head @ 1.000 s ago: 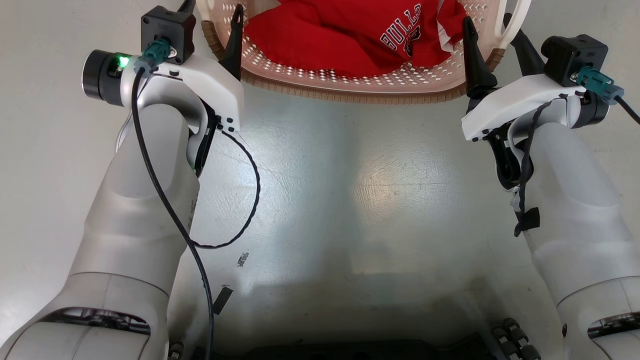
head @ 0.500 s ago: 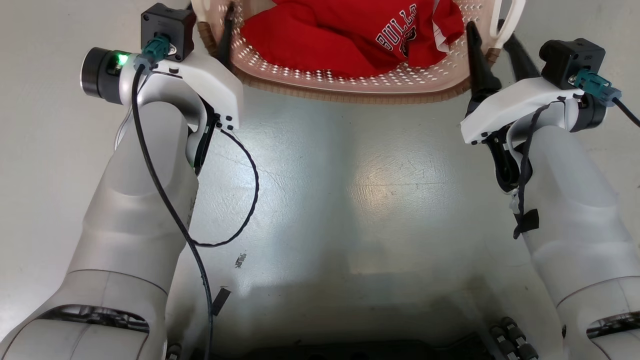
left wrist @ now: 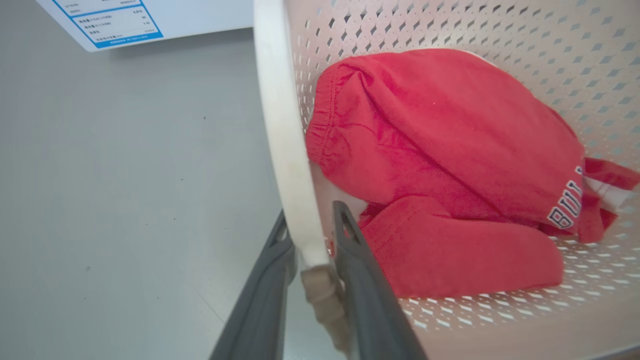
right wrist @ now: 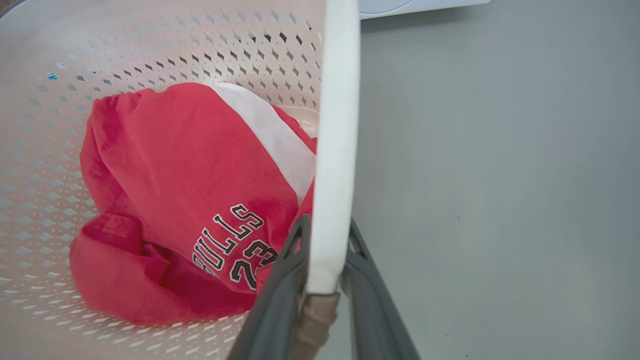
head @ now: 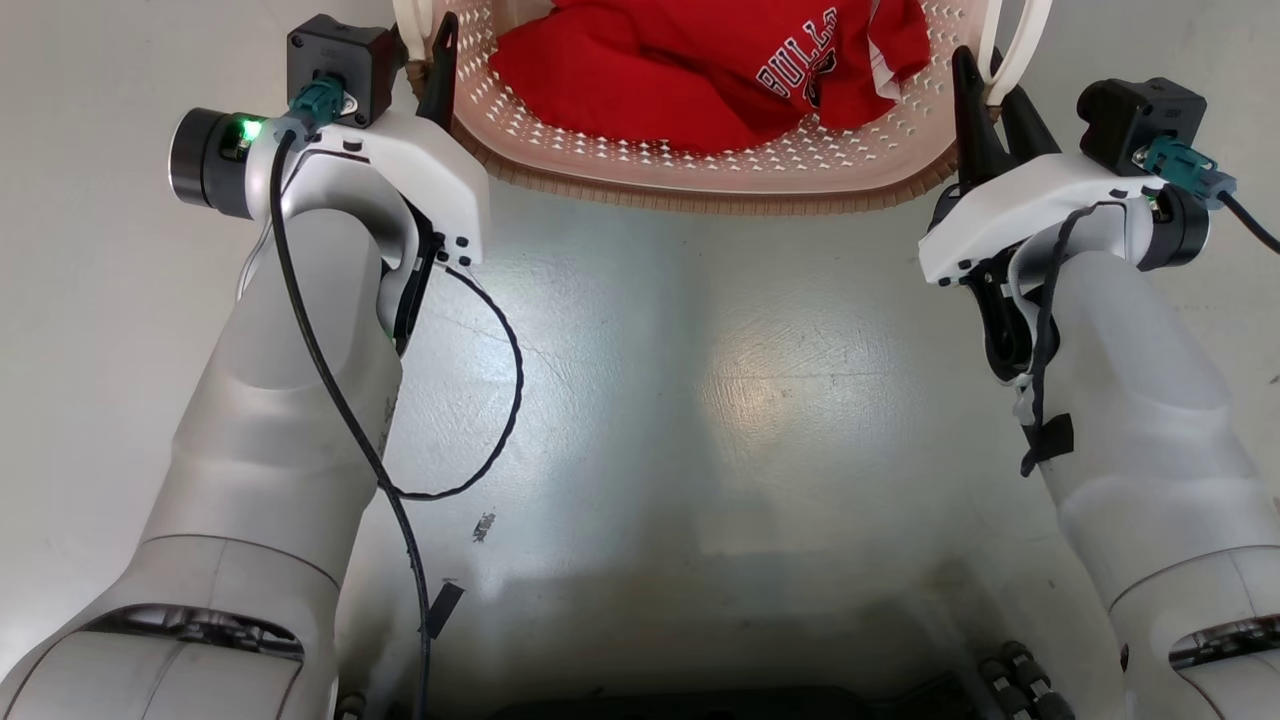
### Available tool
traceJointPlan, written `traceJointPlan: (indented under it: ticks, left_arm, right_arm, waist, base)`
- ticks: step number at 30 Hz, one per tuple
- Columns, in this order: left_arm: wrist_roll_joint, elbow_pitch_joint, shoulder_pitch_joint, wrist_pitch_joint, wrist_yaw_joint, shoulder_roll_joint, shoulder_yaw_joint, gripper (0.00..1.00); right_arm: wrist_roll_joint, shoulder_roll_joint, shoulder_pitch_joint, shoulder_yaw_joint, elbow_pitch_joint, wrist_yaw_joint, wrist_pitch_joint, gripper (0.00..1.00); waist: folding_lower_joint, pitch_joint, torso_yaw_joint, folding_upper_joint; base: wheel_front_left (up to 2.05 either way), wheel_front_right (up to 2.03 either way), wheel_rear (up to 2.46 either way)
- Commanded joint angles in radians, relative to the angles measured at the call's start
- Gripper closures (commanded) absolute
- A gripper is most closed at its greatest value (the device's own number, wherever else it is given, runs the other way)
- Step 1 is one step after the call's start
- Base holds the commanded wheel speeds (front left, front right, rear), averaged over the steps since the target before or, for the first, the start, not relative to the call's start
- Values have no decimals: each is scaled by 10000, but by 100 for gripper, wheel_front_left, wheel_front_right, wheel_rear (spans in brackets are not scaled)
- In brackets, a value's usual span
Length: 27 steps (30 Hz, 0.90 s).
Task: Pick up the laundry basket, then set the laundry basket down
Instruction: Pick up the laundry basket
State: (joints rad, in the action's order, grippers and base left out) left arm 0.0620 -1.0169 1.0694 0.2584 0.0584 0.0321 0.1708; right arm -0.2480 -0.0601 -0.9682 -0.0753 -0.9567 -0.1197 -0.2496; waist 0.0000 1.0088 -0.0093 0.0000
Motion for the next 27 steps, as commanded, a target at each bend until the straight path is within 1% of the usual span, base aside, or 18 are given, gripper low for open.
traceJointPlan:
  ticks: [1,3,5,9,15,17,18,21,27]
  left_arm:
    - [-5,122,-75,34,77,308,-20,100]
    - [16,84,-90,34,80,303,-19,100]
    - [97,-263,-88,34,-106,288,-95,100]
    - [140,-738,-70,34,-177,260,-35,100]
    - [270,-1968,-144,34,-246,219,80,100]
    - [305,-2281,-232,34,-281,208,142,100]
    - [364,-2489,-386,-16,-289,200,194,100]
    - [479,-2642,-713,-252,-266,191,263,100]
    - [738,-2722,-1580,-541,-137,184,437,100]
  right_arm:
    - [29,99,248,-286,83,-110,-122,100]
    - [8,99,266,-320,40,-110,-122,100]
    - [-46,99,298,-410,-61,-110,-122,100]
    - [-296,99,320,-673,-377,-110,-122,100]
    - [-913,99,418,-1641,-1284,-110,-122,100]
    - [-1227,99,475,-2045,-1635,-110,-122,100]
    - [-1606,99,555,-2448,-1919,-110,-122,100]
    - [-2389,99,758,-3086,-2254,-110,-35,100]
    - [-3553,99,1266,-4163,-2563,-110,385,100]
  waist:
    - [0,-66,24,0]
    - [0,-120,36,0]
    - [0,-255,49,0]
    - [0,-609,60,0]
    - [0,-1513,70,0]
    - [0,-1886,73,0]
    - [0,-2285,73,0]
    - [0,-2927,74,0]
    - [0,-4279,-6,0]
  base:
    - [0,0,0]
    - [0,0,0]
    - [0,0,0]
    - [0,0,0]
    - [0,0,0]
    - [0,0,0]
    - [0,0,0]
    - [0,0,0]
    - [0,0,0]
